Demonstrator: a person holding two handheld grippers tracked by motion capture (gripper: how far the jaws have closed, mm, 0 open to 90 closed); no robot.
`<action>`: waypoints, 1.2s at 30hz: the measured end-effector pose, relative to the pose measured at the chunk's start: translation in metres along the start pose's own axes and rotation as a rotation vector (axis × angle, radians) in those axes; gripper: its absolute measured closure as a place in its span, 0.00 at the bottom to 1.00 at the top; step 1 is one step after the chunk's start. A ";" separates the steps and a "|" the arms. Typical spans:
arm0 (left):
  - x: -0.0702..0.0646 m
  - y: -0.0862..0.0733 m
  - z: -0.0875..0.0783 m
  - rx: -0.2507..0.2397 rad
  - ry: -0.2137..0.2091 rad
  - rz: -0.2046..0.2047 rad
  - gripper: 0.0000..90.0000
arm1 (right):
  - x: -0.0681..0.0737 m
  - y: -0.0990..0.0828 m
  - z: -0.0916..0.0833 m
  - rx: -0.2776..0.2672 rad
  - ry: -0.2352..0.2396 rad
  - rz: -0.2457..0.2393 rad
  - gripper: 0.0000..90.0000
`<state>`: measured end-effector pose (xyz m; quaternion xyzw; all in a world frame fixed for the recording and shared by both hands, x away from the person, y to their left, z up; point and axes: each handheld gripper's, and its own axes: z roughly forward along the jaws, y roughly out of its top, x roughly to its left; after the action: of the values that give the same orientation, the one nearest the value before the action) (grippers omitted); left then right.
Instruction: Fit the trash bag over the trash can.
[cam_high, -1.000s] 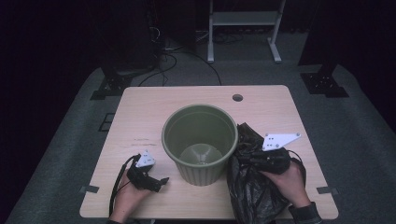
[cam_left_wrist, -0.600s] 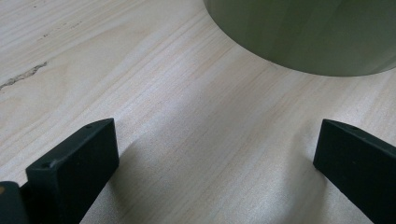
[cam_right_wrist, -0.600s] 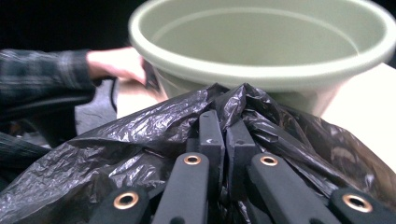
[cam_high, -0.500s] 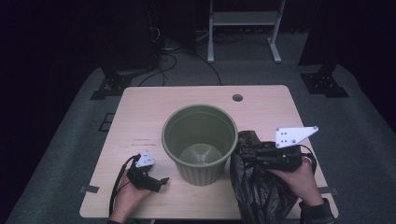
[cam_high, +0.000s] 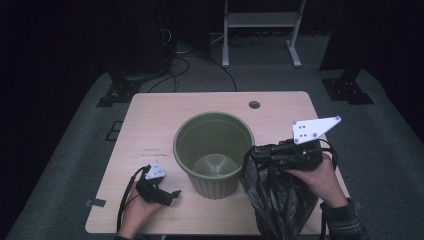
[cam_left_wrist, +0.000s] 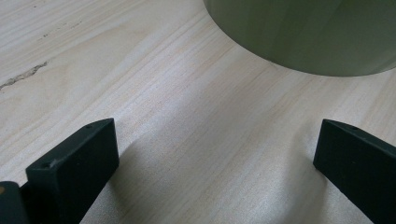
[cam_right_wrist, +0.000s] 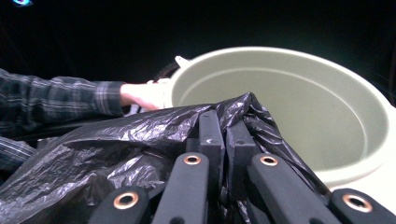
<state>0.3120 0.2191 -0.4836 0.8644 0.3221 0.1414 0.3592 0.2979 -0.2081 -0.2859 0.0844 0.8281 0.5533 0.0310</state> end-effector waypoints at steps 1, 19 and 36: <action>0.000 0.000 0.000 0.000 0.000 0.000 0.00 | -0.001 0.004 0.001 0.000 0.004 -0.003 0.98; 0.000 0.000 0.000 0.000 0.000 0.000 0.00 | -0.020 0.061 0.049 -0.014 0.130 -0.048 0.98; 0.000 0.000 0.000 -0.002 0.000 -0.001 0.00 | -0.046 0.108 0.099 -0.035 0.207 -0.065 0.97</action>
<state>0.3119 0.2190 -0.4837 0.8639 0.3227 0.1415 0.3599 0.3685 -0.0851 -0.2268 -0.0006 0.8194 0.5722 -0.0350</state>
